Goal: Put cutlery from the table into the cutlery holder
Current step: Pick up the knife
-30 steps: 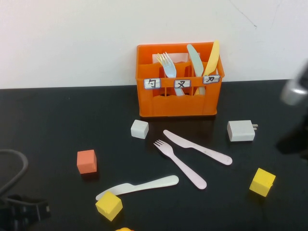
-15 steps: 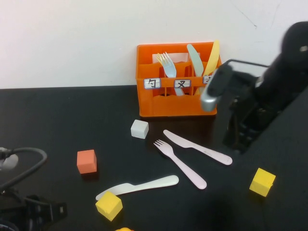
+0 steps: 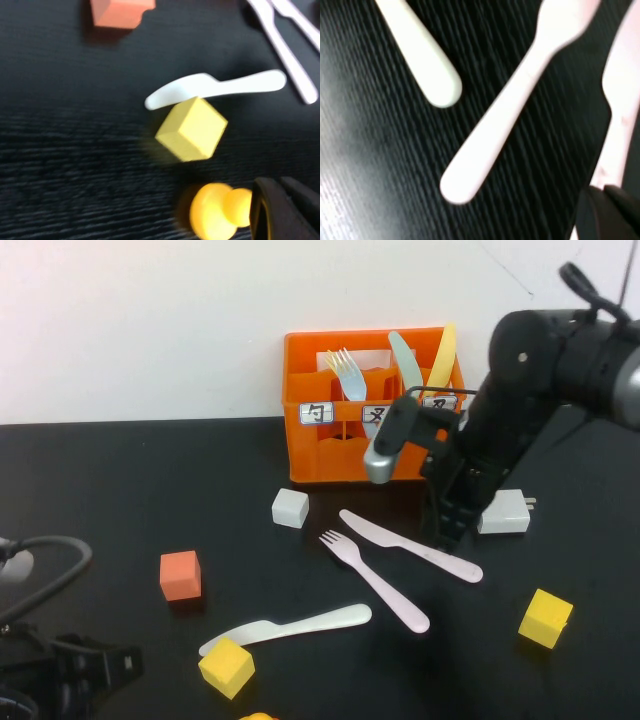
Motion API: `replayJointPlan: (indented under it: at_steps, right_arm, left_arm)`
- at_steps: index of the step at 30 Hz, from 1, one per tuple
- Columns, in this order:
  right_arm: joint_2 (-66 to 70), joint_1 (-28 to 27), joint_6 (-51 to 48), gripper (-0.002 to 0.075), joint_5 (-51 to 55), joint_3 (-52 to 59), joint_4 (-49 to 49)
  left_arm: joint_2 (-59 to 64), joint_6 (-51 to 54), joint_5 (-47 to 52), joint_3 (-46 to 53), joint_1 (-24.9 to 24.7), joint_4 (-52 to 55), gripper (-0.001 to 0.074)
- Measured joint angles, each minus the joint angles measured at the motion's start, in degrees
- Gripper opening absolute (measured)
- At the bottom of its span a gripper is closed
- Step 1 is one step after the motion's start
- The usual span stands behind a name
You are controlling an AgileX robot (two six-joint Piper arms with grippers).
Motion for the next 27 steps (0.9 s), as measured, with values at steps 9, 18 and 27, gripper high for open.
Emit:
replayJointPlan:
  at_steps: [9,18,27]
  right_arm:
    - [4.7,1.8,-3.7,0.008,-0.3,-3.2,0.0]
    - [5.9,1.9,-3.9,0.0395,-2.2,-3.2,-1.9]
    - [7.8,1.9,-3.7,0.0418,-4.6,-3.6,-2.1]
  left_arm:
    - [0.0,3.1,-0.1,0.0,0.0,-4.3,-0.0001]
    - [0.0,6.1,-0.1,-0.1,0.0,-7.1,-0.0001]
    - [0.0,7.7,0.2,-0.1,0.0,-7.4,-0.0001]
